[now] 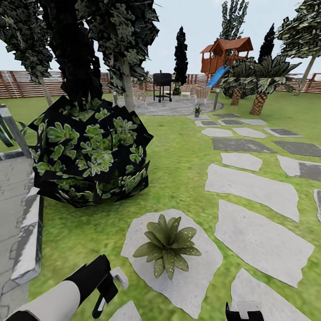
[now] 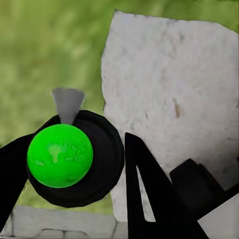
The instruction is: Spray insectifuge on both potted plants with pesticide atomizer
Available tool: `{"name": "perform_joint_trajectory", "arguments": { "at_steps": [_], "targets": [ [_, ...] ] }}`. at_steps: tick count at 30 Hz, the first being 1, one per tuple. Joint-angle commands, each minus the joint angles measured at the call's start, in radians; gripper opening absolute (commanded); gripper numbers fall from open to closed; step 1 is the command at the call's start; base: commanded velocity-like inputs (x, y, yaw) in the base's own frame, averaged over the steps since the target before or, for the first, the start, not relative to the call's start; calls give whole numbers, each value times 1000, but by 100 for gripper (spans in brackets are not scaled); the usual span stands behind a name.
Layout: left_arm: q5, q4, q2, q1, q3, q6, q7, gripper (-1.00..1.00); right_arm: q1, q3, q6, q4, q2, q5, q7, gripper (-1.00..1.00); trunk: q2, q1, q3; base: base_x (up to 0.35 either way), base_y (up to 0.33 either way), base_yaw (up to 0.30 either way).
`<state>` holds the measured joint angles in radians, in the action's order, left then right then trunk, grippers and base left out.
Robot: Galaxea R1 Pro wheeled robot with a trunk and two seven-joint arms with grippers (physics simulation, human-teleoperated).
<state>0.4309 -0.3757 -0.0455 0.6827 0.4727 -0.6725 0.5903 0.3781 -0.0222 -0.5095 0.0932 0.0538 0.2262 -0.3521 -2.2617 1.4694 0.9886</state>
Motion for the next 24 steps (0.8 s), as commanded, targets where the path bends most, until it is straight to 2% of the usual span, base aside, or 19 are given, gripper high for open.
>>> {"name": "perform_joint_trajectory", "arguments": {
  "at_steps": [1,15,24],
  "targets": [
    [10,-4,-1,0,1,-1,9,-100,1,-2,-1,-1,0,10,-7,100,0,0,1,237,233,-15],
    [11,-3,-1,0,3,-1,9,-100,1,-2,-1,-1,0,10,-6,100,0,0,1,239,231,-244],
    [11,1,-4,0,6,1,9,-100,1,-2,-1,-1,0,10,-6,100,0,0,1,38,35,-27]
  ]
}}
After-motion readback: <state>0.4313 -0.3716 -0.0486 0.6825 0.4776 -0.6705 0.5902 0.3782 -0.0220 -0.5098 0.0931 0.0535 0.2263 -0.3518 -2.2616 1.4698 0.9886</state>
